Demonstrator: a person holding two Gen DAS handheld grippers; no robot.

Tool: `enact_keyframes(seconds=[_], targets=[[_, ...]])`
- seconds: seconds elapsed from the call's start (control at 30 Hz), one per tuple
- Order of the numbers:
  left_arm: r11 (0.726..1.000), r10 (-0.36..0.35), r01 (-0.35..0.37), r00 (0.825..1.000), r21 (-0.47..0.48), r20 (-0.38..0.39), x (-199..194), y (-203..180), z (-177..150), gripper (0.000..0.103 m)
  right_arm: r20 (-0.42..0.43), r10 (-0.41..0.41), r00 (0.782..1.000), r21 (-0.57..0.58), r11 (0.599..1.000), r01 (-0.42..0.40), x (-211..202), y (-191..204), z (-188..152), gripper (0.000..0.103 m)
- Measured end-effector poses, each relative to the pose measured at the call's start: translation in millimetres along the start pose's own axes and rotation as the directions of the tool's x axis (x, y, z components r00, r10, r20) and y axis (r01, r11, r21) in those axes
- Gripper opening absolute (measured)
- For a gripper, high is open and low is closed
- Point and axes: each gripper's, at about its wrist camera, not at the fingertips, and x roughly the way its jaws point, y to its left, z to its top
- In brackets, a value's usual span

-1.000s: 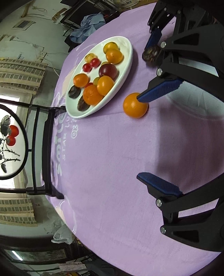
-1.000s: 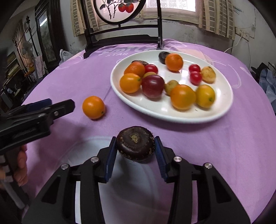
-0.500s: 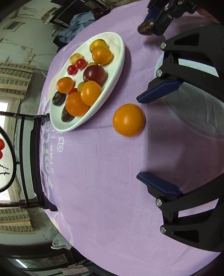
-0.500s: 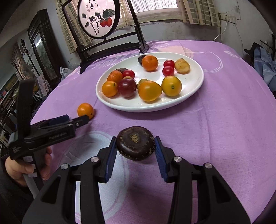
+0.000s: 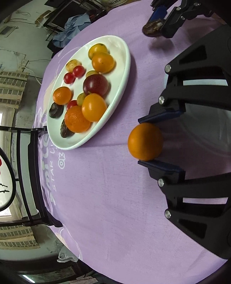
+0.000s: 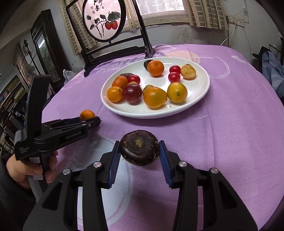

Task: Organize fruits
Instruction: 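Grasp the last orange with the left tool while the right tool grasps the last dark brown fruit, then carry both fruits to the white plate and open both tools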

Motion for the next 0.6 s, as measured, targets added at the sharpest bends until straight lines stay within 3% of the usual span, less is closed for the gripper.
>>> enact_keyframes(seconds=[0.3,0.43,0.6], targets=[[0.996,-0.041,0.038,0.999,0.076,0.035,-41,-27,-10,0.041,0.062,-0.012,0.998,0.022,1.0,0.011,-22,-5,13,0.043],[0.997,-0.046,0.04,0.994,0.06,0.098,-60,-34,7,0.041,0.112,-0.059,0.992,-0.011,0.998,0.06,-37,-9,31,0.043],[0.998,-0.042,0.037,0.993,0.047,0.112,-57,-43,35,0.041,0.149,-0.092,0.985,-0.048,0.994,0.1,-35,-18,60,0.043]])
